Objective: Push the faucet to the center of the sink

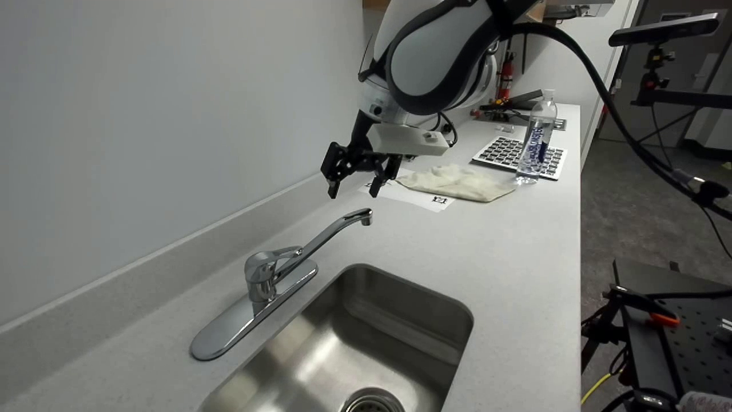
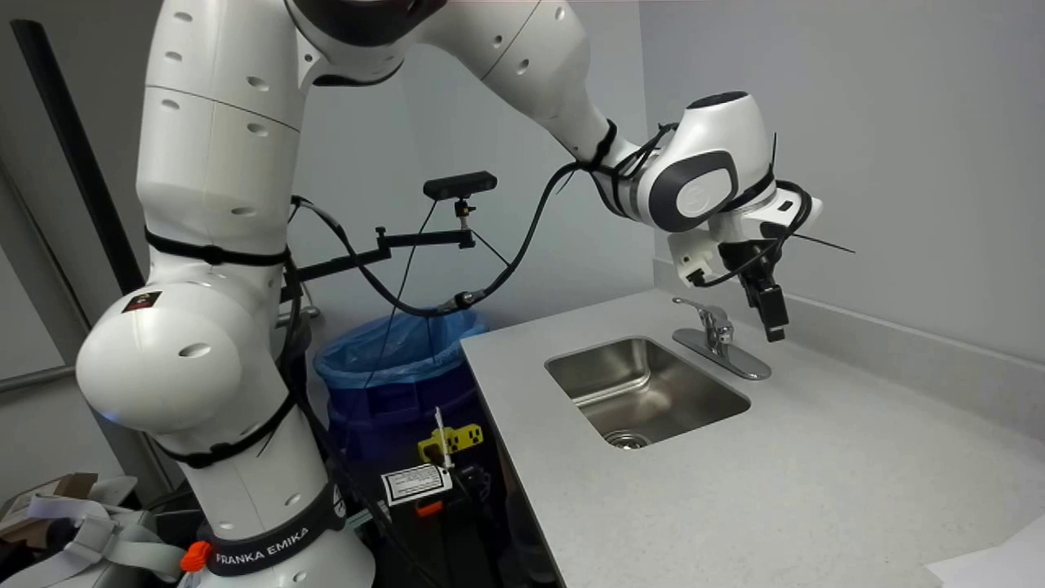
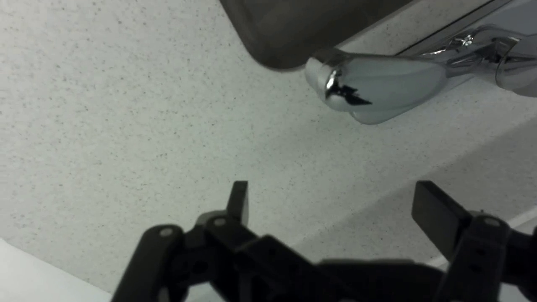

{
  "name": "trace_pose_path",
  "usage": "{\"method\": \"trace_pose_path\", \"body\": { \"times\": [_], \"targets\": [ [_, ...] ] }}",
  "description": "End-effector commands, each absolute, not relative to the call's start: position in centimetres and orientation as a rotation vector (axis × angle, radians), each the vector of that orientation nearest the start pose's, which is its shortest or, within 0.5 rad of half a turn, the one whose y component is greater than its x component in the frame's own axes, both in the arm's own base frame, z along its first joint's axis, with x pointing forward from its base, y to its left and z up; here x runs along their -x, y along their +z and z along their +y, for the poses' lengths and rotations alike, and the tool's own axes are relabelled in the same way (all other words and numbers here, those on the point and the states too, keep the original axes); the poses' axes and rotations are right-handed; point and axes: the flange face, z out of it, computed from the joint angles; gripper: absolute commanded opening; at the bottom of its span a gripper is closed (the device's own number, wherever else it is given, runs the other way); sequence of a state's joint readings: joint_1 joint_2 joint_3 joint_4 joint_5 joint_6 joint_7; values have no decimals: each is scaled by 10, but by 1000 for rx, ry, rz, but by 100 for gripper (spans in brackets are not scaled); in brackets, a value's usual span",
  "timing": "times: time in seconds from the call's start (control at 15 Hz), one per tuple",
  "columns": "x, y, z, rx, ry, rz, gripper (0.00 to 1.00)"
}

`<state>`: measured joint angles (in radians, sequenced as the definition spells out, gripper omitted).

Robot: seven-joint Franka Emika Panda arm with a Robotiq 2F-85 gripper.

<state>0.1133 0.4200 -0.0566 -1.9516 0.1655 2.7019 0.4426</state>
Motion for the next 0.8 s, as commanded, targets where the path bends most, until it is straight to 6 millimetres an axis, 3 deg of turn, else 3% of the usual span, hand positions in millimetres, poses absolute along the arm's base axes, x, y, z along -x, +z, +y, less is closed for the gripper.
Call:
{"method": "trace_pose_path", "body": {
  "times": [0.0,0.13,0.67,0.73],
  "targets": [
    [-661,294,43,2868,-400,826,100],
    [-652,293,40,2856,-404,801,100],
    [-655,299,39,2840,-474,773,100],
    [-657,300,39,2834,-493,773,83]
  ]
}}
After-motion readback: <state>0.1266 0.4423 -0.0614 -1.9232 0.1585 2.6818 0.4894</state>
